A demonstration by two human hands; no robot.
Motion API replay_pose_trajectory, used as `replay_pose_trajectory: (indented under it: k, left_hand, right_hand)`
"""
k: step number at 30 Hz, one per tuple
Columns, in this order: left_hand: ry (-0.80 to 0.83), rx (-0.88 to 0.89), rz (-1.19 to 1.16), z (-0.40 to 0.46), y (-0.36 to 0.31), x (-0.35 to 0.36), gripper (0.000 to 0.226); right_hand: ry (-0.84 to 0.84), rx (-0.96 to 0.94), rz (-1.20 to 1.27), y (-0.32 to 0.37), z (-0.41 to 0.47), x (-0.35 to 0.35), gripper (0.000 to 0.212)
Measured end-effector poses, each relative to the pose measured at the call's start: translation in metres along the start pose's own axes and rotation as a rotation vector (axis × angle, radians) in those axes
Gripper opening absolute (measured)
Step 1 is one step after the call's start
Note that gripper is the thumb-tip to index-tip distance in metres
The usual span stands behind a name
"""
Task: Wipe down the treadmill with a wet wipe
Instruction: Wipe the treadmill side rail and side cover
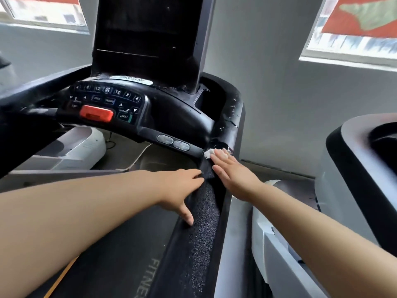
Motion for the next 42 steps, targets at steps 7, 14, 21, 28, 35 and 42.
replay_pose_trajectory:
  k: [7, 14, 21, 28, 35, 42]
  left_hand:
    - [-0.013, 0.023, 0.016, 0.007, 0.0, -0.001, 0.106]
    - [-0.08, -0.014, 0.165, 0.01, -0.005, -0.004, 0.105]
    - [-0.105, -0.176, 0.065, 0.0, 0.006, 0.0, 0.122]
    - [-0.064, -0.102, 0.134, 0.013, -0.001, -0.007, 0.144]
    - [-0.057, 0.026, 0.053, 0.038, 0.01, -0.024, 0.13]
    - [0.037, 0.007, 0.038, 0.063, 0.02, -0.028, 0.132]
  right_hand:
    - [0.083, -0.191, -0.069, -0.005, 0.002, -0.008, 0.057]
    - [0.122, -0.094, -0.078, 0.002, 0.044, 0.001, 0.044]
    - [0.21, -0.434, 0.02, 0.04, -0.038, 0.009, 0.076]
    - [0.043, 0.016, -0.106, -0.037, 0.064, -0.024, 0.047]
    - [0.053, -0.17, 0.096, -0.006, 0.021, -0.003, 0.052]
    - [0.078, -0.074, 0.099, -0.041, 0.06, -0.016, 0.044]
Point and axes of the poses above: each hand's wrist, its own z-axis towards the middle knuckle, its own x-axis out of the palm, y = z × x, the point moved 8 cm from there along z, towards the middle knuckle, and after that the axes turned 7 degrees about -y, right-handed, at the moved point
